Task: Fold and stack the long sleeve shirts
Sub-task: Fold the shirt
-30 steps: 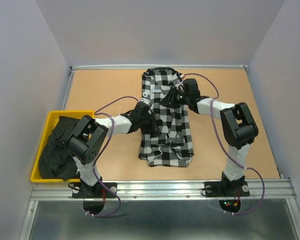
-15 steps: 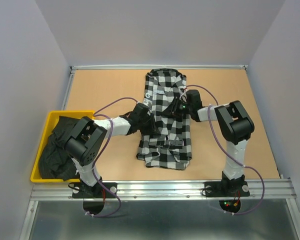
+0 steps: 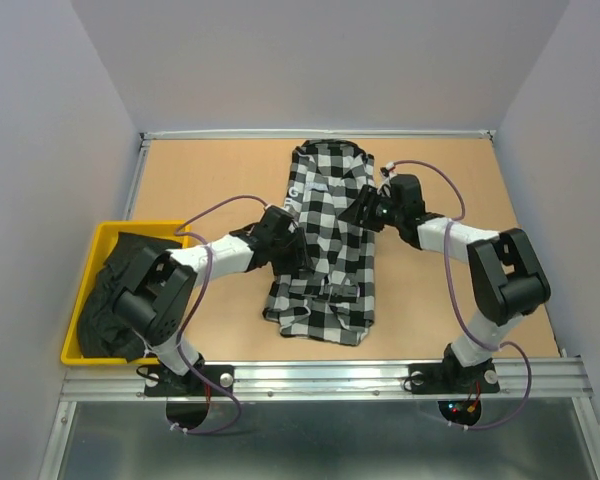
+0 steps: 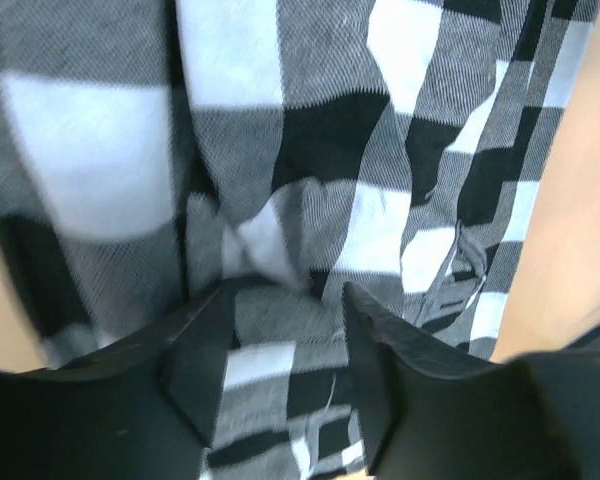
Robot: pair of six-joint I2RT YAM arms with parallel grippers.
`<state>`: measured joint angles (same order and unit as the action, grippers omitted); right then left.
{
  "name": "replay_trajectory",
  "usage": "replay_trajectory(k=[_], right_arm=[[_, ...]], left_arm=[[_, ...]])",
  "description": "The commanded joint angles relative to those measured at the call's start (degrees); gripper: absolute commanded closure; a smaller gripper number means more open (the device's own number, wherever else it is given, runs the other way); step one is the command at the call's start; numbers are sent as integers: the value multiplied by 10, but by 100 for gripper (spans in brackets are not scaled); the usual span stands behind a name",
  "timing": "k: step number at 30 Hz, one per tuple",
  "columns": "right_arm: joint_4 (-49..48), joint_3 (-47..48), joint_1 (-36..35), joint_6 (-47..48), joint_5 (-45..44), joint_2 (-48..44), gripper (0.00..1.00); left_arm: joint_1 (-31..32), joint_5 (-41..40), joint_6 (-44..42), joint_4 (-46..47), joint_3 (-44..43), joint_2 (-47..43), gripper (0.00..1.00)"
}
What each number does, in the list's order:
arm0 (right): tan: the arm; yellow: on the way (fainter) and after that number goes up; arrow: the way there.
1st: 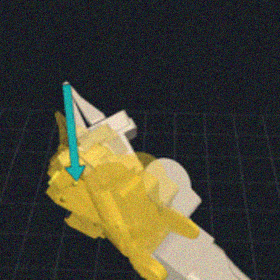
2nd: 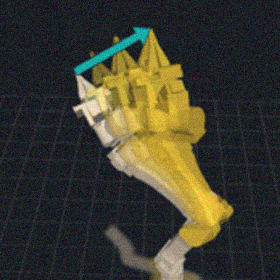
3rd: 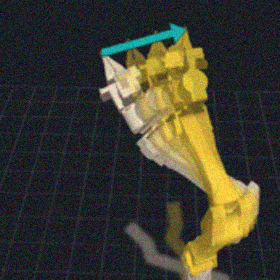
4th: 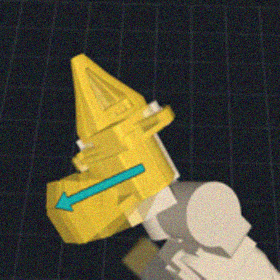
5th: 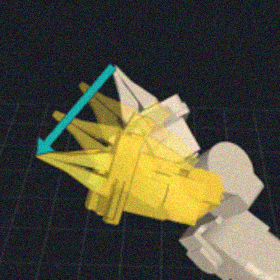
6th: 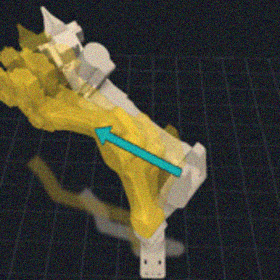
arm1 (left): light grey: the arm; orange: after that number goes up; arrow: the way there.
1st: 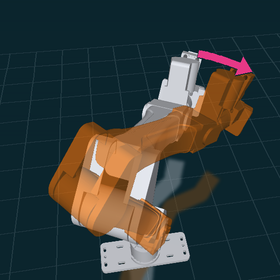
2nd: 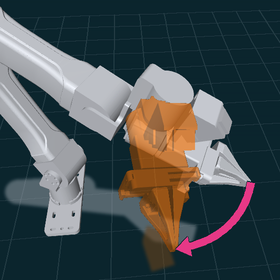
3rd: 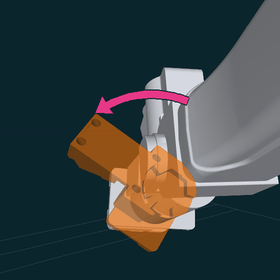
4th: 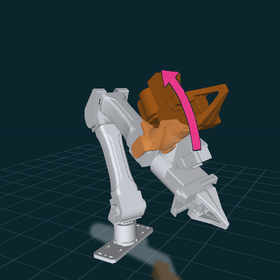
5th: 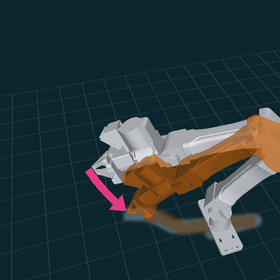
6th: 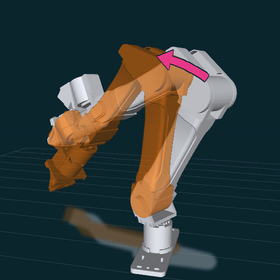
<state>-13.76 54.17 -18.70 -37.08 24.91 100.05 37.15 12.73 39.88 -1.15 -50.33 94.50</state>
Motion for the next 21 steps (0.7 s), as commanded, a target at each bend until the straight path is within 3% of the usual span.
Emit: replay_trajectory(k=[1, 4, 5, 10, 16, 21], right_arm=[[107, -30, 4, 50, -93, -85, 38], [195, -50, 4, 61, -135, -153, 25], [216, -57, 4, 60, -140, -184, 21], [317, -118, 4, 40, -141, -266, 20], [374, -222, -3, -18, -116, -365, 24], [377, -283, -11, -69, -111, -417, 28]], left_arm=[[3, -52, -9, -96, -31, -80, 35], [3, -88, -12, -143, -36, -128, 27], [3, -94, -11, -153, -29, -152, 17], [3, -103, -11, -200, 14, -199, 7], [3, -78, 5, -203, 112, -236, 7], [3, -58, 14, -184, 142, -223, 11]])
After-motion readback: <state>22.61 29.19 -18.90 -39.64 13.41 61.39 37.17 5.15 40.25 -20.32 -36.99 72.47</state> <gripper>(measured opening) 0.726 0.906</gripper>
